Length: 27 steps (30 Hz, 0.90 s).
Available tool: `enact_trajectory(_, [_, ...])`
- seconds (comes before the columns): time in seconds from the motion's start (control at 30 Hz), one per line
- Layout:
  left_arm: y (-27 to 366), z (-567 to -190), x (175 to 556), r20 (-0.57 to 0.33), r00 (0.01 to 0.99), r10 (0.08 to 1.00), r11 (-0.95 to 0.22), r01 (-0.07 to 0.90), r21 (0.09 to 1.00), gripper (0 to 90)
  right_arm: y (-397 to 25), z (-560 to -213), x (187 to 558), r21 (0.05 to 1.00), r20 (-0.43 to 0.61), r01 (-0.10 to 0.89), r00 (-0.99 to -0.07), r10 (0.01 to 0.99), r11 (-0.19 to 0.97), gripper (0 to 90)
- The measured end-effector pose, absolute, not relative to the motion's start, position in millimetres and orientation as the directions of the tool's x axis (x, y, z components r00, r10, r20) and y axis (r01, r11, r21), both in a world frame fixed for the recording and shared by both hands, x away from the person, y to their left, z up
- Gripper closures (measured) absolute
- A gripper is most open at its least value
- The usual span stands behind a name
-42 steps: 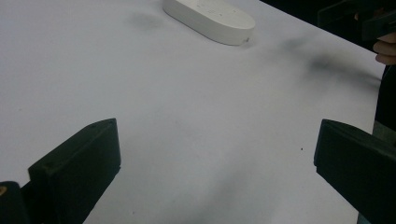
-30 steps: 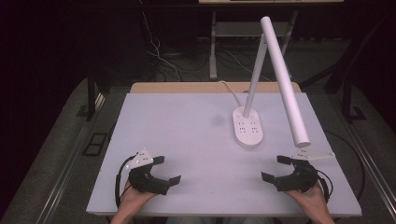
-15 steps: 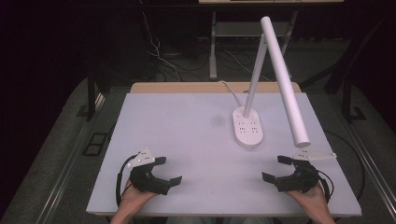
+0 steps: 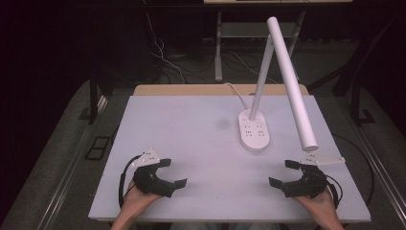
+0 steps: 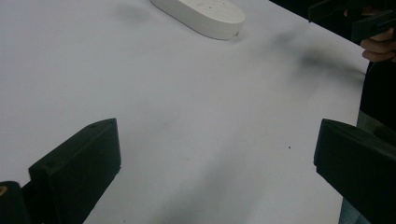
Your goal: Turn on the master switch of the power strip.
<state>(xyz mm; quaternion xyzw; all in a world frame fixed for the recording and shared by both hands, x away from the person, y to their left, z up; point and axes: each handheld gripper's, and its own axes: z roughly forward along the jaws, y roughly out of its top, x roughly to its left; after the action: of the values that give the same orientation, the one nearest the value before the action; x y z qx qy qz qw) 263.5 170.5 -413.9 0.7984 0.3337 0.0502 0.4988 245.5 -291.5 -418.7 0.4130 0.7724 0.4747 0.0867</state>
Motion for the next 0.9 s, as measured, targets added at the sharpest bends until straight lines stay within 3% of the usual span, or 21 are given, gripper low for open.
enact_trajectory(0.9, [156.9, -396.4, 290.1, -0.271, 0.793, 0.546, -0.318, 0.496, 0.808, 0.3, -292.2, -419.0, 245.2, 0.808, 0.251, 0.55, -0.646, 0.721, 0.212, 0.2])
